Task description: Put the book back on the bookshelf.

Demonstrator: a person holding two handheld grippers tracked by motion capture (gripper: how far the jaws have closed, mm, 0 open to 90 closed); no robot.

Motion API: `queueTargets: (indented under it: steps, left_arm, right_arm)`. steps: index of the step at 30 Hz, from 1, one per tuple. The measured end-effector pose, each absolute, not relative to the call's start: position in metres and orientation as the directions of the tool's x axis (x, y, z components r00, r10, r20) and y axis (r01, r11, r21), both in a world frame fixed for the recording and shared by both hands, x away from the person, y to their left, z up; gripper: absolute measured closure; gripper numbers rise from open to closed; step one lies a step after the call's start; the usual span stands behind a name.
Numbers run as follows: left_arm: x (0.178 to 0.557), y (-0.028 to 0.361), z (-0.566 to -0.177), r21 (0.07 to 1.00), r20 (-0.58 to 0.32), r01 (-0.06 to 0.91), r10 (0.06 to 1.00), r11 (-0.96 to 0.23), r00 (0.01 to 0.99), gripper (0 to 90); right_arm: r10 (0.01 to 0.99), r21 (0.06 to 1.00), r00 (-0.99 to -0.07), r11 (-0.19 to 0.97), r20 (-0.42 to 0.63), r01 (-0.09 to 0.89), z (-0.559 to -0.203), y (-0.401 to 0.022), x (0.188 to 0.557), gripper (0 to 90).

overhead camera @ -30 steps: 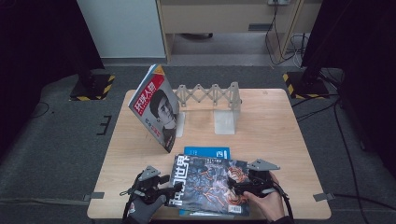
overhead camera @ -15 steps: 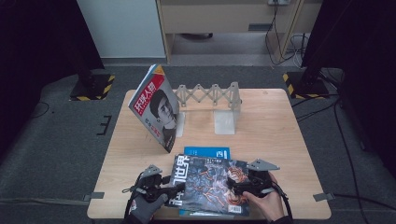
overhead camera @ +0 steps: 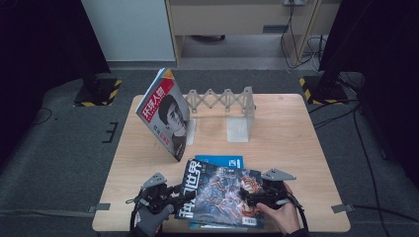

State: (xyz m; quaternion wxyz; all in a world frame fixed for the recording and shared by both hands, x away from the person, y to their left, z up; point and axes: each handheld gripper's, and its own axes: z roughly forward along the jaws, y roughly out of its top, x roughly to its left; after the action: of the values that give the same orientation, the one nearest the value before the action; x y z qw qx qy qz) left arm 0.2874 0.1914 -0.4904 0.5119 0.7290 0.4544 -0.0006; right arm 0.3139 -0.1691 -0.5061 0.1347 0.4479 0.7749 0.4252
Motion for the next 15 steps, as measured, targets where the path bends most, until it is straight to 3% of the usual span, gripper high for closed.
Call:
queueTargets:
  steps: [10, 15]
  left_arm:
    - [0.28, 0.194, -0.503, 0.706, -0.423, 0.698, 0.719, -0.121, 0.552, 43.1]
    - [0.279, 0.194, -0.505, 0.689, -0.446, 0.717, 0.721, -0.101, 0.53, 38.6]
  right_arm:
    - [0.806, 0.786, -0.566, 0.231, 0.175, 0.573, -0.507, -0.168, 0.313, 2.8]
    - [0.805, 0.788, -0.568, 0.234, 0.171, 0.57, -0.507, -0.168, 0.313, 2.7]
